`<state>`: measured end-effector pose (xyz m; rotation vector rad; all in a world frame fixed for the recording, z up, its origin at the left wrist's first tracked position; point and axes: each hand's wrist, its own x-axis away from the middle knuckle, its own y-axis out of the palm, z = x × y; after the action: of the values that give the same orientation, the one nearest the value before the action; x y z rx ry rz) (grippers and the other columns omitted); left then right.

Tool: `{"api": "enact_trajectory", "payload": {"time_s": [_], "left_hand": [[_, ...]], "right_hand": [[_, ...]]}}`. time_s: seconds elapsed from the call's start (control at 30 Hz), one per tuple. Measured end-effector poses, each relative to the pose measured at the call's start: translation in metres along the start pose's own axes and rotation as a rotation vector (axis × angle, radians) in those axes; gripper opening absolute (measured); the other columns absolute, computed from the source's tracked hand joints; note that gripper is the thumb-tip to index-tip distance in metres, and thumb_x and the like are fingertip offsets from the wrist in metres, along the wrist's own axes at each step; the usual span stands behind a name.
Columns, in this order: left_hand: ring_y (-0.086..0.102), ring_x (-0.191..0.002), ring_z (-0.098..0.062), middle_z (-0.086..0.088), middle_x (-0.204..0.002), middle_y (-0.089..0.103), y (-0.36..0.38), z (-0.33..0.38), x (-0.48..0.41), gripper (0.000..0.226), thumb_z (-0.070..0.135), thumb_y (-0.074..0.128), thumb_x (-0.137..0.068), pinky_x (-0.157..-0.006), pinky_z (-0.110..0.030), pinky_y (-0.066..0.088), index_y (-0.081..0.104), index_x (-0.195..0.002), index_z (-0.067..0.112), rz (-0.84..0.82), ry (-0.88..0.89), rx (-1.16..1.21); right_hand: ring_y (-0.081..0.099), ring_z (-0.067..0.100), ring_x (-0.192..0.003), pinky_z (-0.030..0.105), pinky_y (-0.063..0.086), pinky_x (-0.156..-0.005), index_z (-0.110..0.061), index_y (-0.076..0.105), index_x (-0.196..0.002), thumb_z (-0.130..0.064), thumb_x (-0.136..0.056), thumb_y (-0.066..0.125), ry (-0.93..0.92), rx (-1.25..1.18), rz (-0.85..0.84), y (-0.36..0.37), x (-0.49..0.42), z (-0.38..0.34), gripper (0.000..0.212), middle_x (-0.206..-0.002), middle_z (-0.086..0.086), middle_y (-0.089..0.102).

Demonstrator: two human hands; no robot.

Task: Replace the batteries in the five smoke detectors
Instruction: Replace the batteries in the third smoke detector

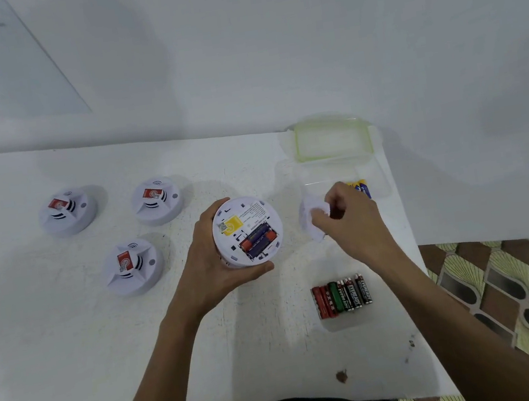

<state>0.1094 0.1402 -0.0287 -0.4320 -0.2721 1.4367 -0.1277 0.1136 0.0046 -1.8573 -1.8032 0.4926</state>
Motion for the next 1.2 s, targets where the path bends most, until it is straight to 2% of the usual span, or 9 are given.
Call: {"api": "enact_trajectory", "payload": {"time_s": [0.17,0.27,0.4,0.57,0.7,0.93,1.0,1.13,1.2], "left_hand": [[0.043,-0.127,-0.005,0.014,-0.139,0.041,-0.002,0.003,-0.001,0.103,0.064,0.079,-0.051,-0.102,-0.02,0.039,0.026,-0.136,0.041,0.002,0.023,-0.003],[0.043,-0.126,-0.002,0.016,-0.139,0.041,-0.003,0.005,-0.001,0.1,0.06,0.079,-0.052,-0.101,-0.013,0.037,0.026,-0.135,0.042,0.0,0.035,-0.004],[0.042,-0.126,0.0,0.019,-0.138,0.038,-0.004,0.005,-0.001,0.099,0.065,0.076,-0.054,-0.101,-0.009,0.035,0.025,-0.135,0.042,-0.011,0.068,-0.004],[0.038,-0.124,0.009,0.037,-0.133,0.033,0.0,0.01,0.0,0.091,0.077,0.065,-0.061,-0.102,-0.007,0.031,0.026,-0.134,0.041,-0.026,0.151,-0.018],[0.034,-0.126,0.013,0.044,-0.133,0.03,-0.002,0.015,0.002,0.083,0.082,0.058,-0.062,-0.106,-0.011,0.028,0.022,-0.133,0.058,-0.056,0.128,0.031],[0.028,-0.112,0.034,0.066,-0.114,0.023,-0.012,0.023,0.002,0.087,0.095,0.048,-0.05,-0.105,-0.007,0.02,0.023,-0.126,0.062,-0.176,0.038,0.115],[0.027,-0.118,0.03,0.061,-0.122,0.024,-0.016,0.033,0.004,0.071,0.088,0.05,-0.06,-0.102,-0.002,0.023,0.019,-0.123,0.075,-0.184,0.056,0.089],[0.032,-0.124,0.019,0.052,-0.13,0.028,-0.022,0.029,0.007,0.073,0.08,0.058,-0.065,-0.103,-0.007,0.027,0.024,-0.128,0.066,-0.134,0.091,0.068],[0.033,-0.122,0.02,0.054,-0.127,0.029,-0.025,0.027,0.008,0.071,0.084,0.056,-0.062,-0.103,-0.006,0.027,0.023,-0.123,0.073,-0.15,0.079,0.082]], "right_hand": [[0.06,0.033,-0.08,0.028,0.057,-0.055,-0.001,0.046,-0.081,-0.013,-0.091,0.062,-0.114,-0.347,-0.02,0.0,0.008,-0.018,0.023,-0.088,0.028,0.057],[0.063,0.031,-0.095,0.043,0.061,-0.066,-0.004,0.046,-0.082,-0.013,-0.095,0.06,-0.212,-0.436,-0.007,0.002,0.018,-0.03,0.021,-0.093,0.017,0.059],[0.058,0.007,-0.118,0.028,0.055,-0.085,-0.016,0.046,-0.081,-0.01,-0.095,0.057,-0.36,-0.34,-0.094,0.011,0.029,-0.034,0.019,-0.123,-0.006,0.06],[0.051,0.01,-0.124,0.032,0.052,-0.084,-0.022,0.045,-0.085,-0.01,-0.086,0.063,-0.597,-0.042,-0.122,0.022,0.034,-0.029,0.021,-0.134,-0.003,0.055],[0.041,0.015,-0.136,0.026,0.04,-0.106,-0.01,0.06,-0.092,-0.023,-0.084,0.073,-0.71,0.065,-0.115,0.027,0.037,-0.028,0.021,-0.142,0.0,0.052],[0.046,0.022,-0.126,0.03,0.042,-0.102,-0.014,0.067,-0.105,-0.028,-0.084,0.07,-0.722,0.135,-0.035,0.039,0.039,-0.034,0.026,-0.137,-0.004,0.057],[0.048,0.022,-0.12,0.029,0.043,-0.098,-0.013,0.068,-0.104,-0.028,-0.085,0.069,-0.727,0.149,-0.011,0.043,0.041,-0.038,0.024,-0.135,-0.003,0.058],[0.051,0.023,-0.111,0.032,0.046,-0.09,-0.014,0.07,-0.099,-0.03,-0.086,0.069,-0.717,0.162,0.004,0.049,0.046,-0.046,0.02,-0.134,0.0,0.058],[0.05,0.021,-0.113,0.032,0.047,-0.089,-0.016,0.07,-0.097,-0.033,-0.087,0.066,-0.681,0.149,0.006,0.053,0.048,-0.05,0.02,-0.134,0.001,0.057]]}}
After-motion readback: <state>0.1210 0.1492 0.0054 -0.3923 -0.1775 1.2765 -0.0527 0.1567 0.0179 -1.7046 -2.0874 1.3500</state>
